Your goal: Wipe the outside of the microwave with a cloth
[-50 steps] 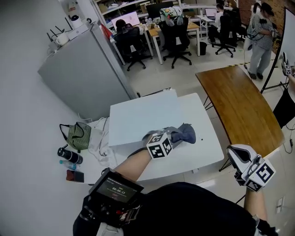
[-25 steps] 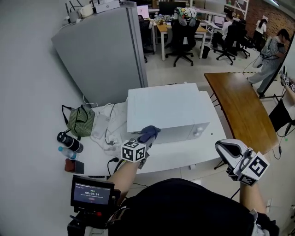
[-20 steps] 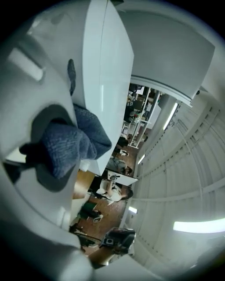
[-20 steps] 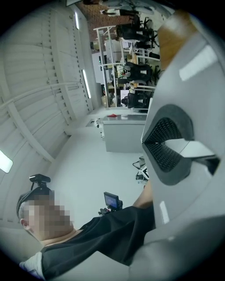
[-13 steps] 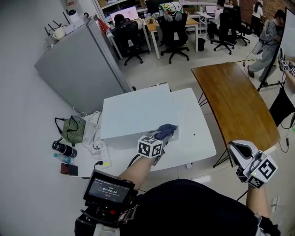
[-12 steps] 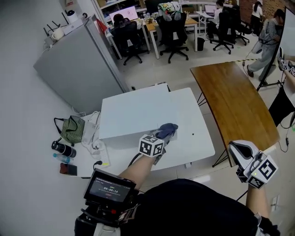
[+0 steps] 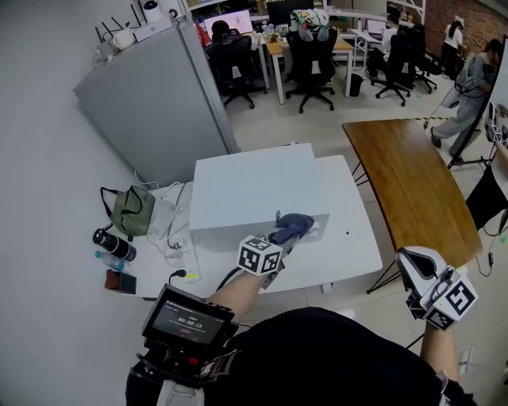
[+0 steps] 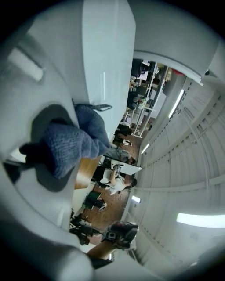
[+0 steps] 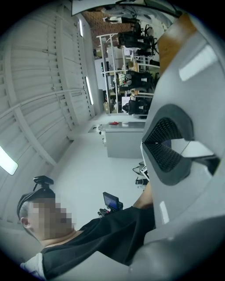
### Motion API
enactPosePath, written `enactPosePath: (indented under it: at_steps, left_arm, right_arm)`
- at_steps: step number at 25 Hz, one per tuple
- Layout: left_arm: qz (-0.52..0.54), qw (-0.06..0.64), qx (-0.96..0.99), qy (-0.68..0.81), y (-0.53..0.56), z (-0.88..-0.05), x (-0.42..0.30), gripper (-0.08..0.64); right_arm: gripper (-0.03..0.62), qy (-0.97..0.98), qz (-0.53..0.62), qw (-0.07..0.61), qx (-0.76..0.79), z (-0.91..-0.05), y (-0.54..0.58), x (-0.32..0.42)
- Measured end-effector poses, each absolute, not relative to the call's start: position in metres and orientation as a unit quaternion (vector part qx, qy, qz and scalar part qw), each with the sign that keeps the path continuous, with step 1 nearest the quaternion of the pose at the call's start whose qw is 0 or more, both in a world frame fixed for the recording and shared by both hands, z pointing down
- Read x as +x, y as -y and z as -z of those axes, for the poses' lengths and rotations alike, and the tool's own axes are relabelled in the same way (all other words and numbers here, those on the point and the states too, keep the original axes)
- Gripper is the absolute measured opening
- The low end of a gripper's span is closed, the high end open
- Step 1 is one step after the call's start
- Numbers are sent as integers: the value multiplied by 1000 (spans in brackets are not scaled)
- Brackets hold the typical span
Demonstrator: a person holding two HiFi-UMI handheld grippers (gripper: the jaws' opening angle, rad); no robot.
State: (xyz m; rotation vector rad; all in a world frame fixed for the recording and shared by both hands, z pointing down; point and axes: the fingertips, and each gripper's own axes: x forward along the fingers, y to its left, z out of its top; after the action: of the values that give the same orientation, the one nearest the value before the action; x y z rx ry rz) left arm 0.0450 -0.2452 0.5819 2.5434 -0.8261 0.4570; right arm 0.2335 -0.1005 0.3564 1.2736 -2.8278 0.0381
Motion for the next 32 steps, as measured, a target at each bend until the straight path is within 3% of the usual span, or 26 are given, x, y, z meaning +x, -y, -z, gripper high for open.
enactPosePath:
  at_steps: [7,11,16,29,32]
  left_arm:
    - [-161,262,844,441,228,-629,-231,55]
    - [-156,267,827,470,238,-642,-293,55]
    - [-151,277,839,444,257,-646,-249,55]
    - [-194,289,857,380,270,-654,30,55]
    - [-203,292,859,369,271,-660,64,55]
  right_arm:
    - [5,938,-14,7,345,-340,115,70]
    - [5,944,-23,9,328,-336,114,20]
    - [5,939,-16,7,345,-324,113,33]
    - [5,883,-14,1,469,-344,73,326]
    - [5,873,-16,0,488,-345,63,364]
